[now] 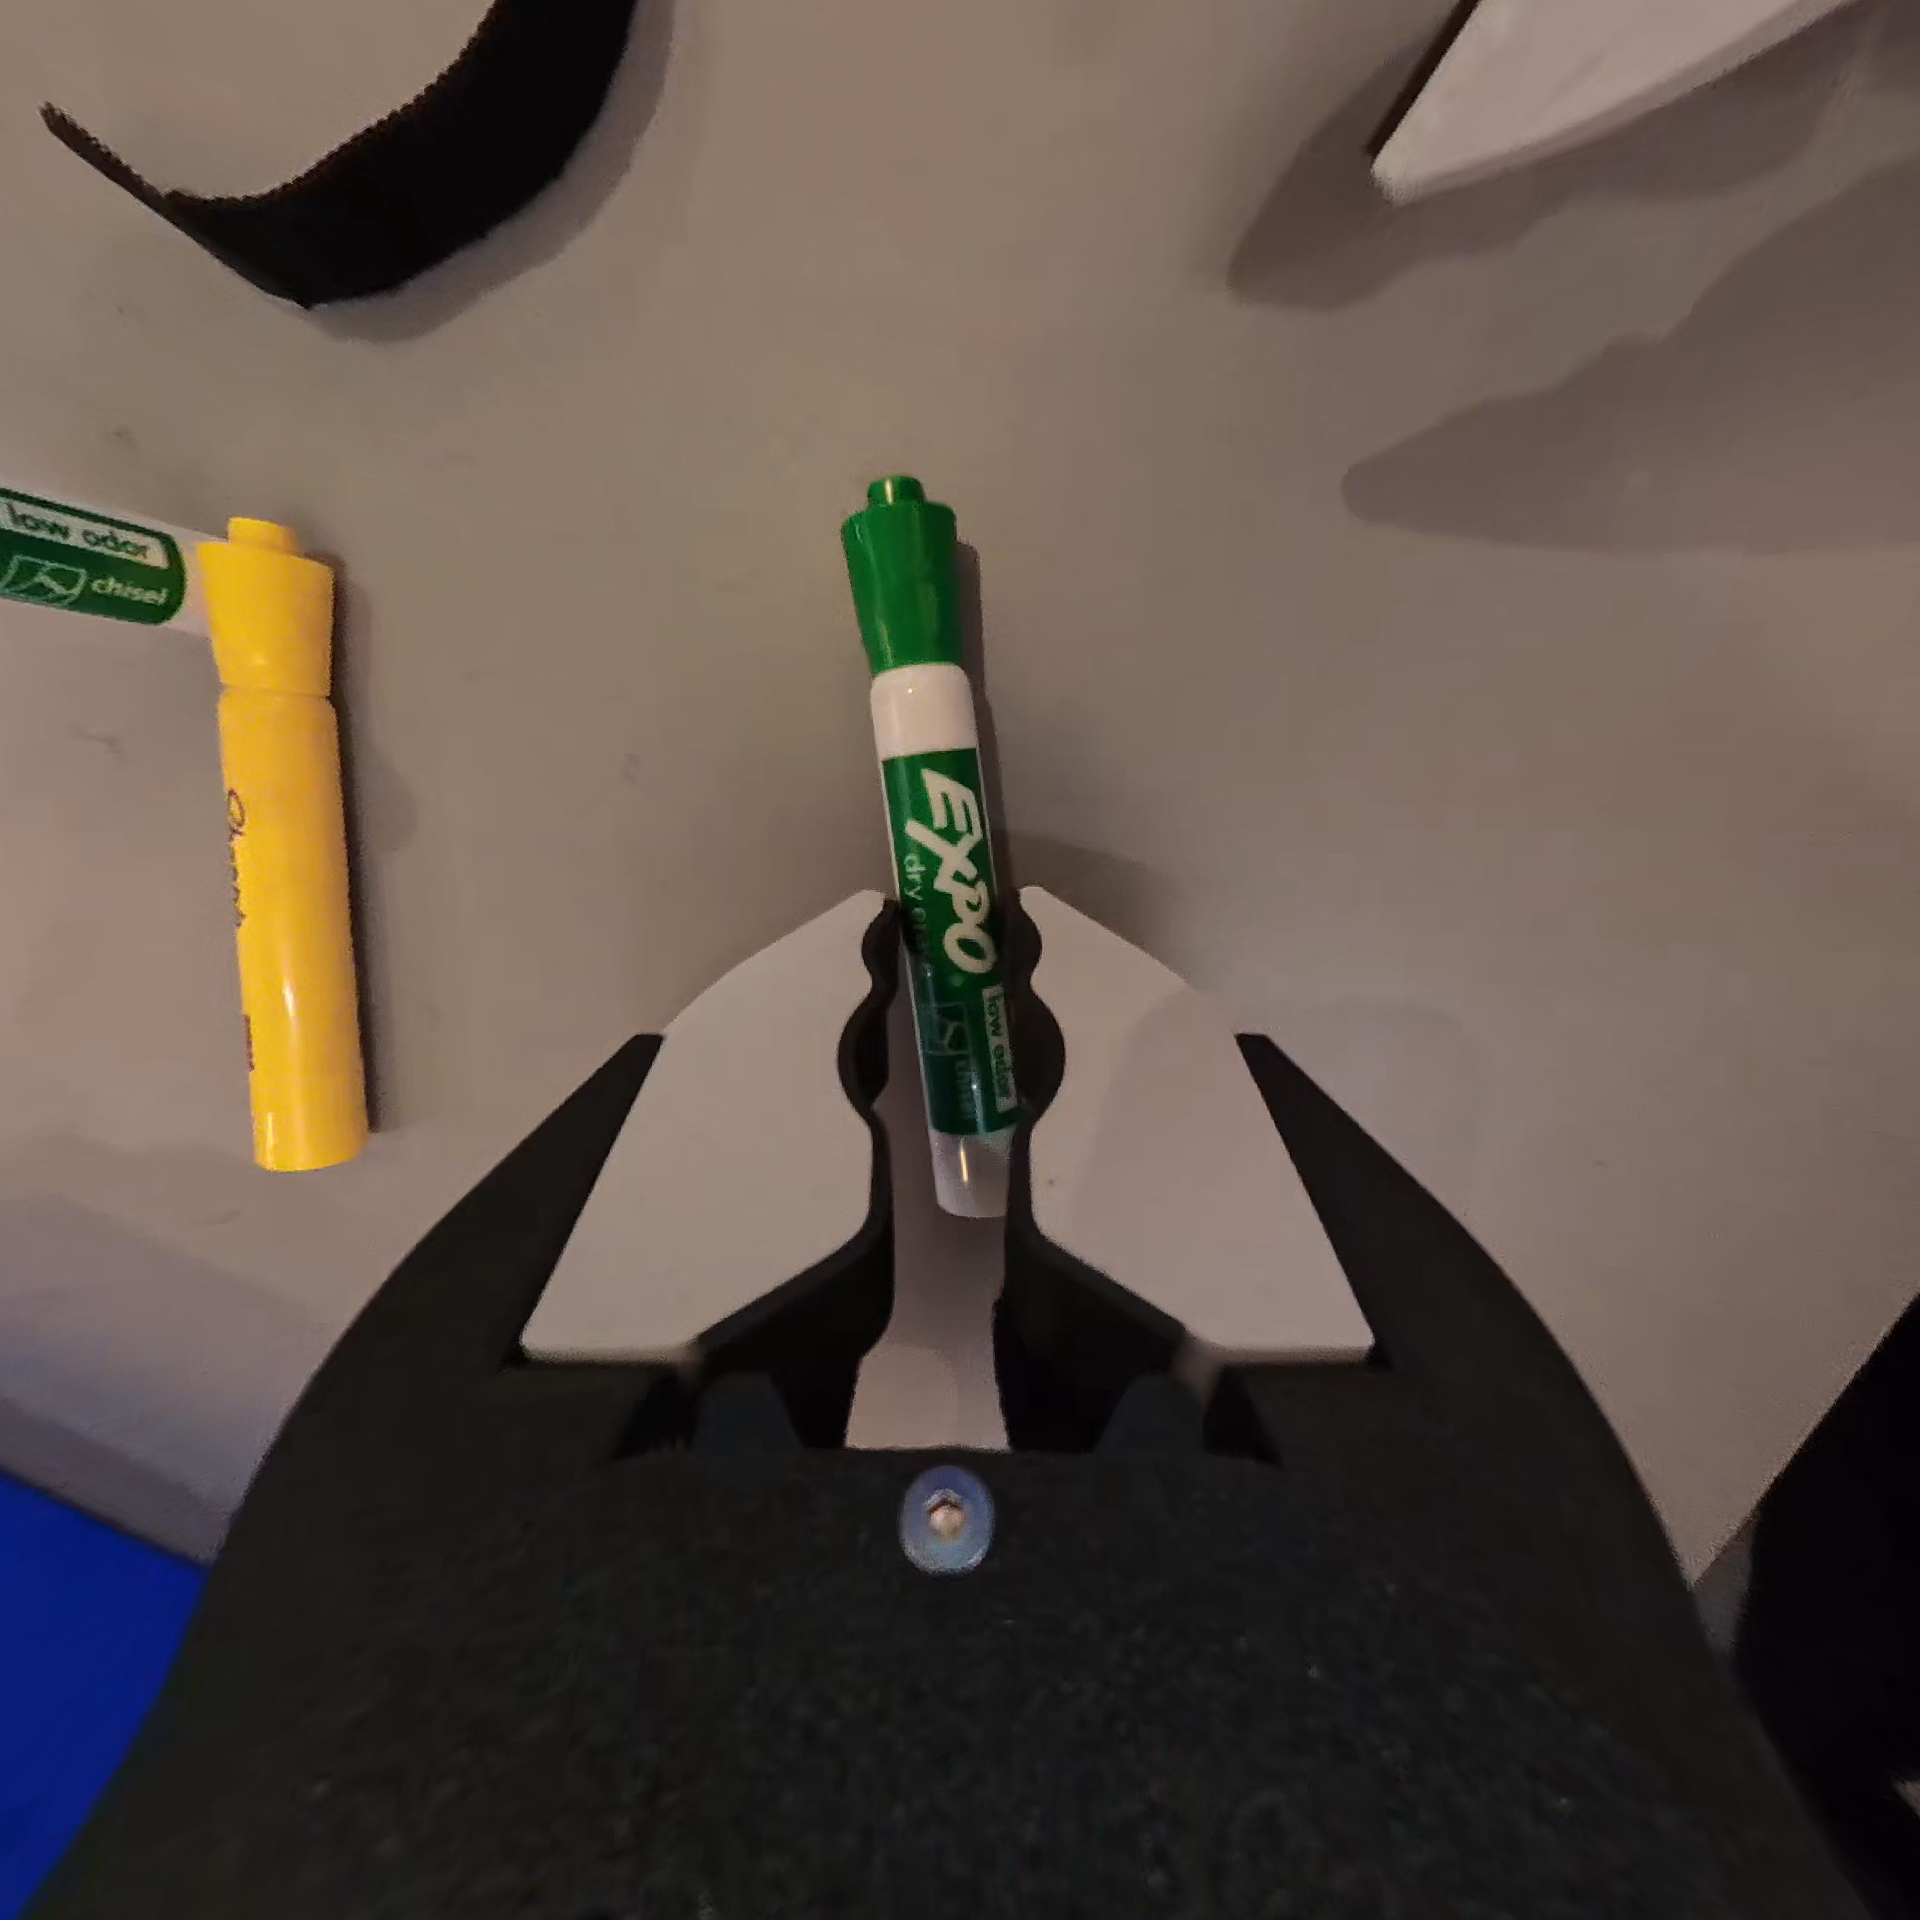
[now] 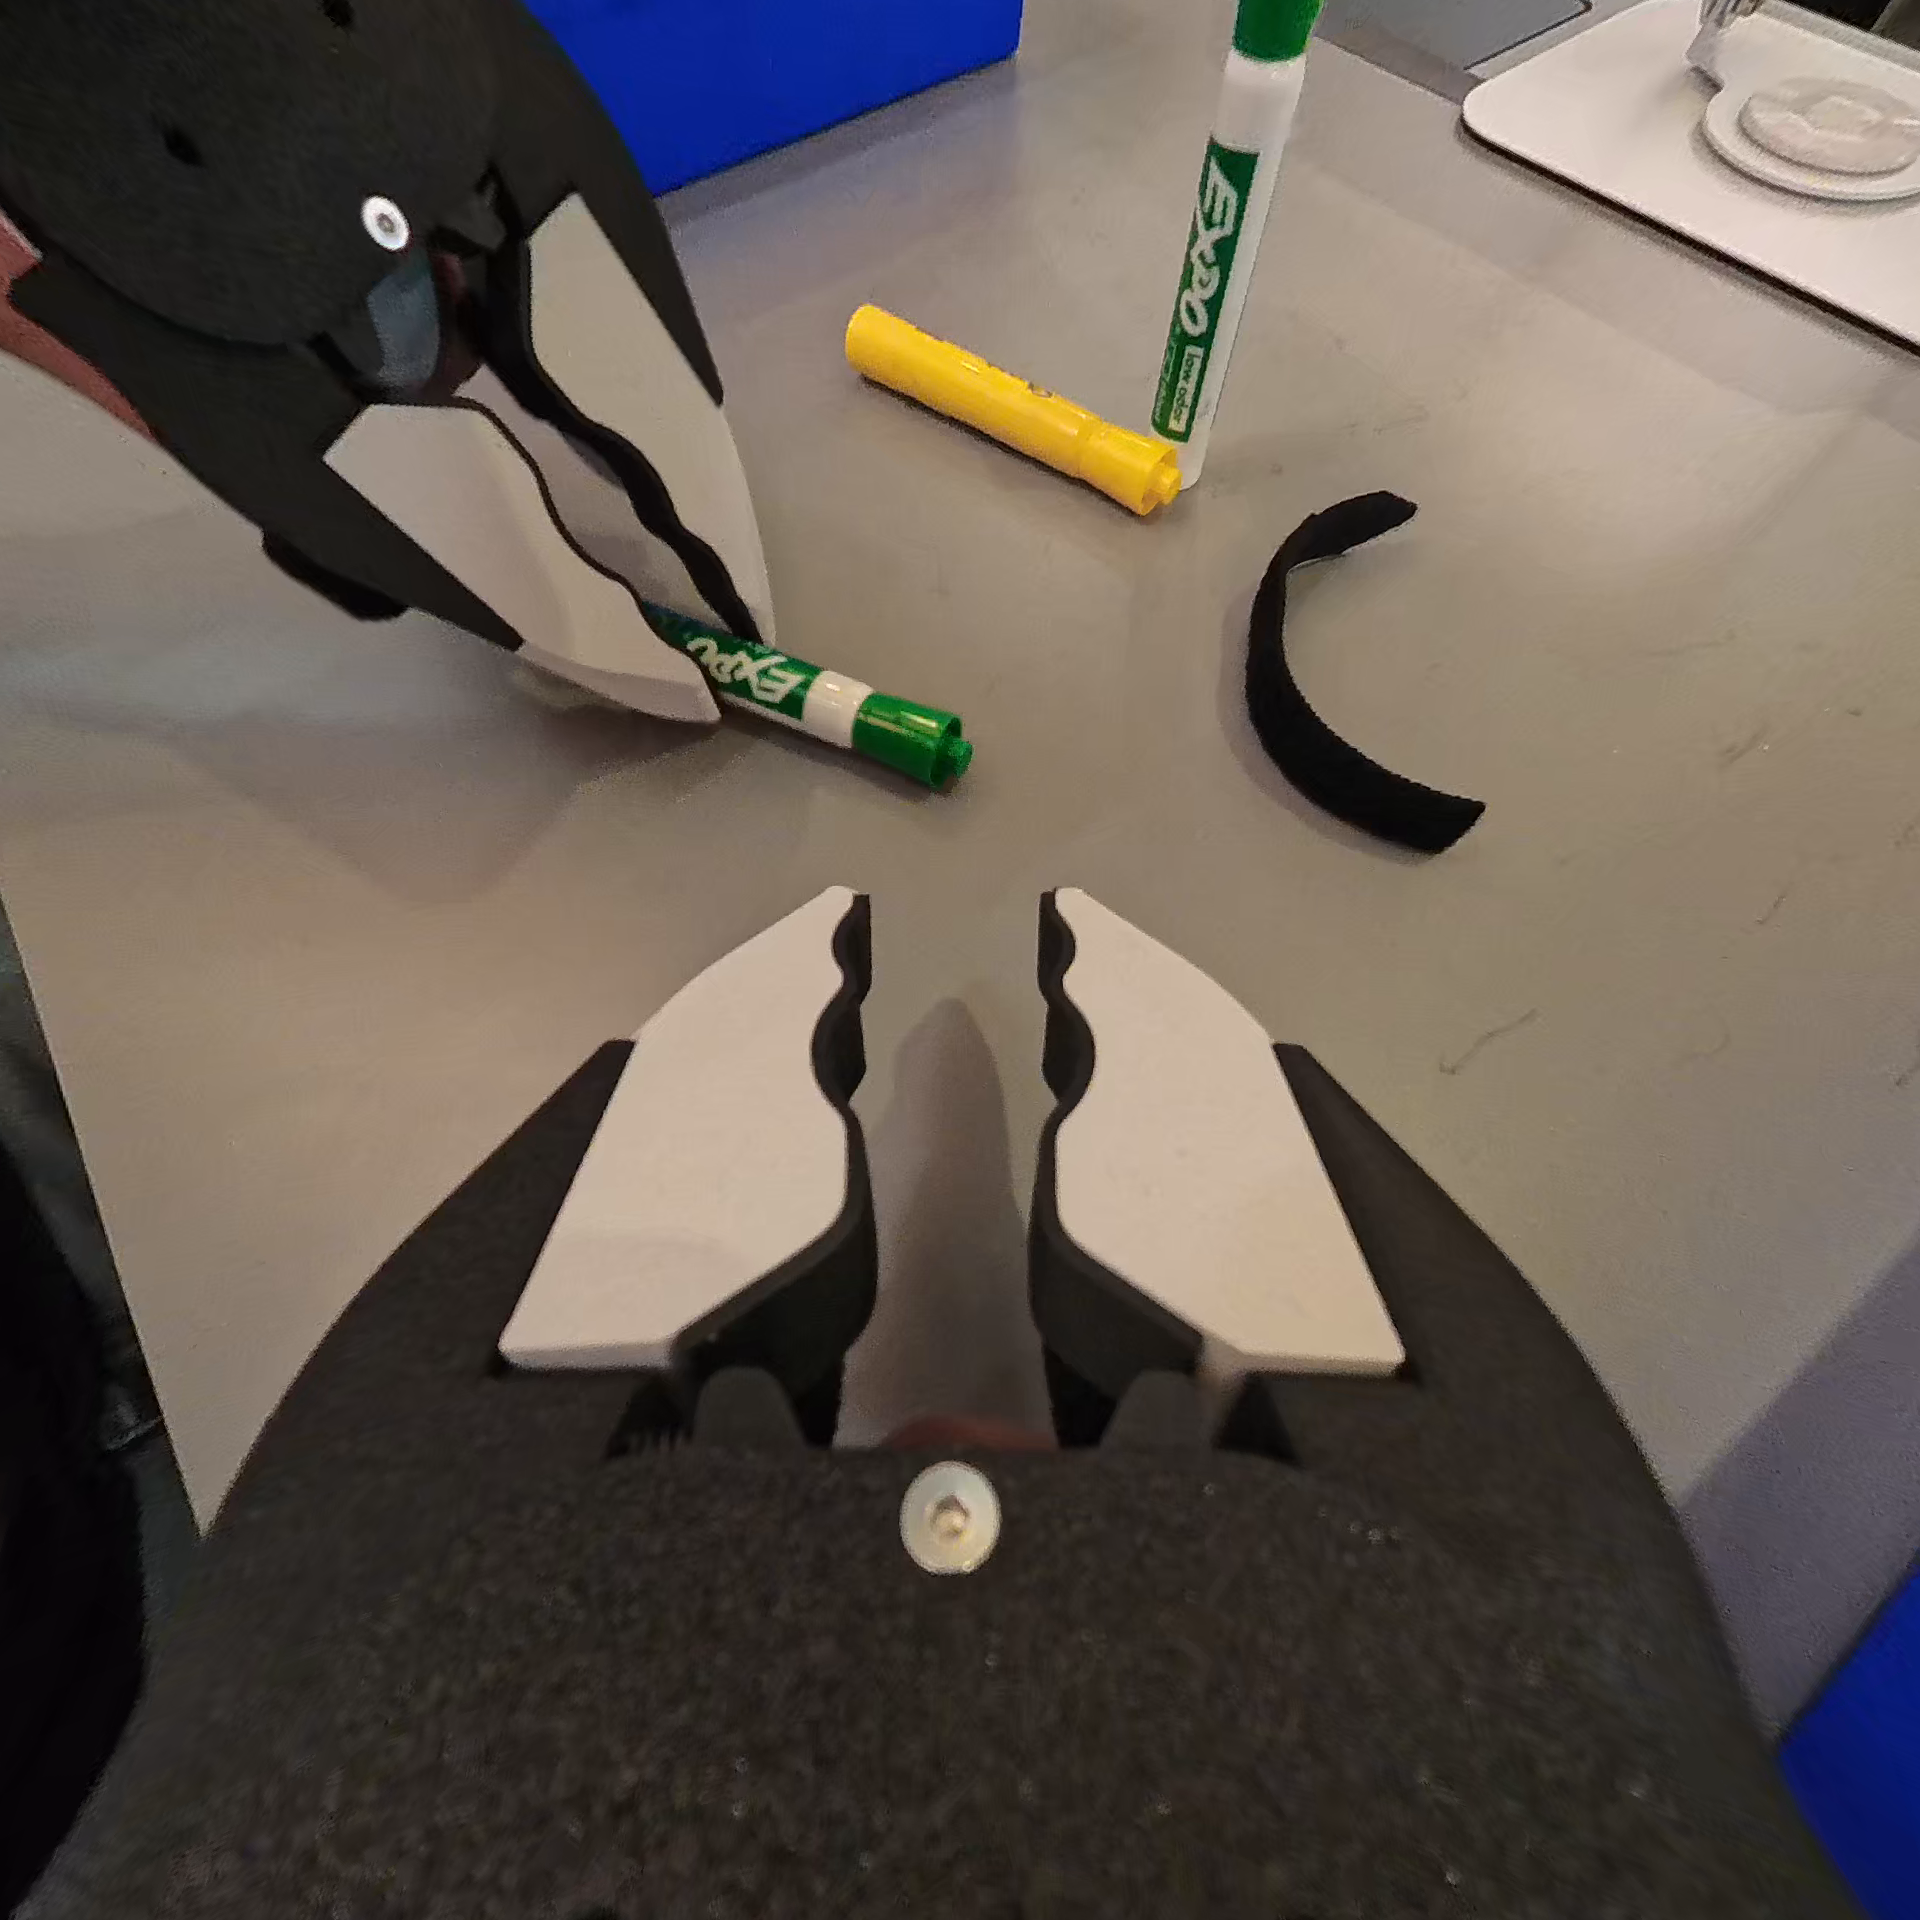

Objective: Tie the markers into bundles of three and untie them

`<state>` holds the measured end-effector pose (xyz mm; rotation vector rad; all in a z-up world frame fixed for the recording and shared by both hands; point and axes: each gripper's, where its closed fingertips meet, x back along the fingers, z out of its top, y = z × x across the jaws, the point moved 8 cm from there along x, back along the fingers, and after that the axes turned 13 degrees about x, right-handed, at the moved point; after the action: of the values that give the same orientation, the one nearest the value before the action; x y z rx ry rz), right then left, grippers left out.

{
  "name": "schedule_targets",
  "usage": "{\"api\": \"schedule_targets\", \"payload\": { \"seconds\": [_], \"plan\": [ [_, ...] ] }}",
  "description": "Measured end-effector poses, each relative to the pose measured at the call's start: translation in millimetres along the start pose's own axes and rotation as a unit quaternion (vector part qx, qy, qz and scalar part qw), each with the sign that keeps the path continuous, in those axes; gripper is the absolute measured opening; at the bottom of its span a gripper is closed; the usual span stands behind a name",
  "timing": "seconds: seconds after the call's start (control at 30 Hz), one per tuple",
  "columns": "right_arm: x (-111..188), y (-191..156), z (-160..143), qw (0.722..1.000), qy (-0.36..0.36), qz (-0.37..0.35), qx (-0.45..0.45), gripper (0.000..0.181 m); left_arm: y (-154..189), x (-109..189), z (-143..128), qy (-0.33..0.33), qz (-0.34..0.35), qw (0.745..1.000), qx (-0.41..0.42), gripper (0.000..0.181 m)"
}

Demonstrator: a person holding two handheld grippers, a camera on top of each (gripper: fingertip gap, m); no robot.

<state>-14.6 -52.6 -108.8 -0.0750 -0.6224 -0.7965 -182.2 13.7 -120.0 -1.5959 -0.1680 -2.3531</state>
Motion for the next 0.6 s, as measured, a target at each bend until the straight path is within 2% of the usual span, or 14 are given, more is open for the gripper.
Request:
{"api": "schedule_targets", "payload": {
  "seconds": [0.2, 0.3, 0.4, 0.6],
  "plan": [
    [0.7, 1.4, -1.3, 1.0, 0.0, 0.0, -0.004, 0.03, -45.8, 0.8, 8.8, 0.016, 0.024, 0.999, -0.03, 0.017],
    [1.1, 1.8, -1.4, 1.0, -0.001, -0.001, -0.003, 0.03, -65.7, -4.2, 10.6, -0.002, 0.039, 0.997, -0.062, 0.018],
    [1.9, 2.4, -1.9, 1.0, -0.002, -0.003, -0.003, 0.03, -76.4, -6.9, 11.9, -0.017, 0.068, 0.994, -0.089, 0.018],
    [1.6, 2.6, -2.5, 1.0, -0.001, 0.001, -0.007, 0.03, -80.7, -10.2, 13.4, -0.01, 0.064, 0.994, -0.091, 0.018]
  ]
}}
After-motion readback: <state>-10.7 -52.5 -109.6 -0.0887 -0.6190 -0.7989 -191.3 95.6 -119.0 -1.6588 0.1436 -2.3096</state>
